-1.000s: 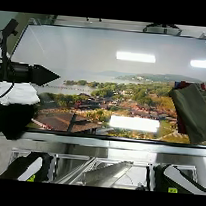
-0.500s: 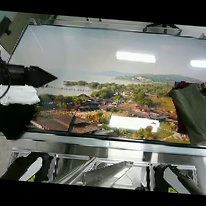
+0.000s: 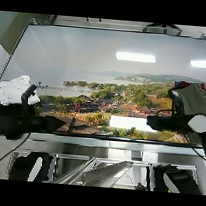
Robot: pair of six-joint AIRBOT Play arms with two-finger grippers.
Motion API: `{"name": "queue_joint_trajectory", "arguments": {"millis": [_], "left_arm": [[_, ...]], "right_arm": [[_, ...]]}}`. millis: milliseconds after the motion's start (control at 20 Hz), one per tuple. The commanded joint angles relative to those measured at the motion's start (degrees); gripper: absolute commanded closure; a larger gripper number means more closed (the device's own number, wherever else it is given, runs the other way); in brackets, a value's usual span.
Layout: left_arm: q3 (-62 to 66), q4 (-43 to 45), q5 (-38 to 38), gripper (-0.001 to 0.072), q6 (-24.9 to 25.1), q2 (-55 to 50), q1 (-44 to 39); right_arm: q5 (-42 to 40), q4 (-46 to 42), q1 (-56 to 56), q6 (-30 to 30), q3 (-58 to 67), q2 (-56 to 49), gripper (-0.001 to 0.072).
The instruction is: Fold the shirts.
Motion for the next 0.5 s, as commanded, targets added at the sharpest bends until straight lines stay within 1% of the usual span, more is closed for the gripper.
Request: {"name": "queue_joint_trajectory", "arguments": {"millis": [0, 100, 350, 450], "left_arm": [[-7.2, 0.0, 0.1, 0.0687, -3.1, 6.6, 0.0], [-7.4, 0.0, -0.1, 0.0687, -4.0, 8.2, 0.0], [-7.4, 0.0, -0.5, 0.0687, -4.3, 12.3, 0.0], [-7.4, 0.0, -0.5, 0.0687, -6.2, 13.1, 0.0]], "right_arm": [[-3.0, 0.6, 2.8, -0.2, -5.5, 1.7, 0.0688], [-2.9, 0.5, 2.8, -0.1, -5.5, 1.7, 0.0687], [-2.9, 0.5, 2.8, -0.1, -5.5, 1.7, 0.0688], [-2.9, 0.6, 2.8, -0.1, -5.5, 1.7, 0.0688]]}}
